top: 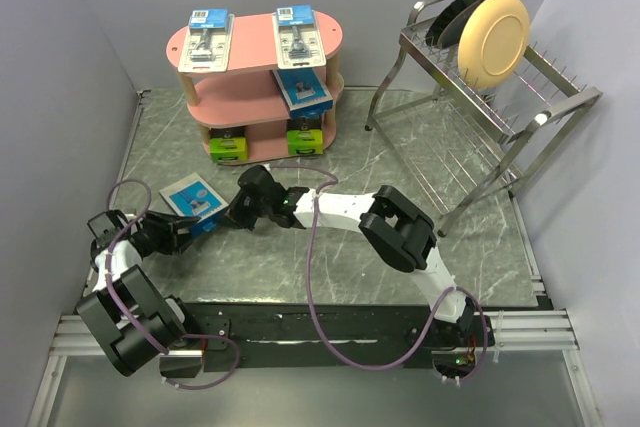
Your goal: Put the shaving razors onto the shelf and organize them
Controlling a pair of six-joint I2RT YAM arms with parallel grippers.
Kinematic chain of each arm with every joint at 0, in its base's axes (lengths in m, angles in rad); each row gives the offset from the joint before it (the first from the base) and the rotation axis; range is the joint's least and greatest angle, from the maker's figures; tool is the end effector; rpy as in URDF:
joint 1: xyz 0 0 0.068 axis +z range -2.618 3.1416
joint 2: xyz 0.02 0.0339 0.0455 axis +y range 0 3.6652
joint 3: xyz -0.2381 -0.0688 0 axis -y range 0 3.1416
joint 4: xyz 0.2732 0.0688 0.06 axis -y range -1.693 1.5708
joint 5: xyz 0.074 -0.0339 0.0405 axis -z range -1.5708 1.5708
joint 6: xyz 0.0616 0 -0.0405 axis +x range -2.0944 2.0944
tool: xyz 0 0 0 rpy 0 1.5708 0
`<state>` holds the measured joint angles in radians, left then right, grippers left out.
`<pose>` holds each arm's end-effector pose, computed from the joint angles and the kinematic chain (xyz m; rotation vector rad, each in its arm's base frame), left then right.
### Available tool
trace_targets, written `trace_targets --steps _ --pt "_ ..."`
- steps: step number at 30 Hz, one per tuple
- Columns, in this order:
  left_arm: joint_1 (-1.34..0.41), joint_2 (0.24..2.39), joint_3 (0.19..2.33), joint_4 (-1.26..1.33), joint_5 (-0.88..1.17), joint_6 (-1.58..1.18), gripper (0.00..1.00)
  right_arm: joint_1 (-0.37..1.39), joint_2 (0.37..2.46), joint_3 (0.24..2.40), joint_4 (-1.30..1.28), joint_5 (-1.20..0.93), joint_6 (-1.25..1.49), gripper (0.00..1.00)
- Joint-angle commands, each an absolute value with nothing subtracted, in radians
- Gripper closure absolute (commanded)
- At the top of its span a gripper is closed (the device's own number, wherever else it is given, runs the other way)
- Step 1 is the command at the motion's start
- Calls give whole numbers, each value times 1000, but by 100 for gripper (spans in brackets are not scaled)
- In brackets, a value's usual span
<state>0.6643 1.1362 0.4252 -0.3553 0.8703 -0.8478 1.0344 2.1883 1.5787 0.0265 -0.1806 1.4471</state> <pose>0.2029 0.0991 0.0971 -1.4796 2.0006 -1.2020 0.2606 0.4600 0.1263 0.4128 2.5967 1.4146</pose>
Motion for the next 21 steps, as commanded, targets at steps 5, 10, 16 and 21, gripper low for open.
trace_targets --steps 5,10,16,21 --pt "673 1094 457 -296 986 -810 78 1055 2065 1504 102 -242 1333 75" --pt "675 1063 485 -336 1051 -744 82 948 1909 1320 264 -348 1131 35" --pt "673 1109 589 -428 1193 -635 91 793 1718 1158 244 -515 840 29" --pt "675 1182 761 -665 1272 -402 92 715 1565 1025 155 -565 712 29"
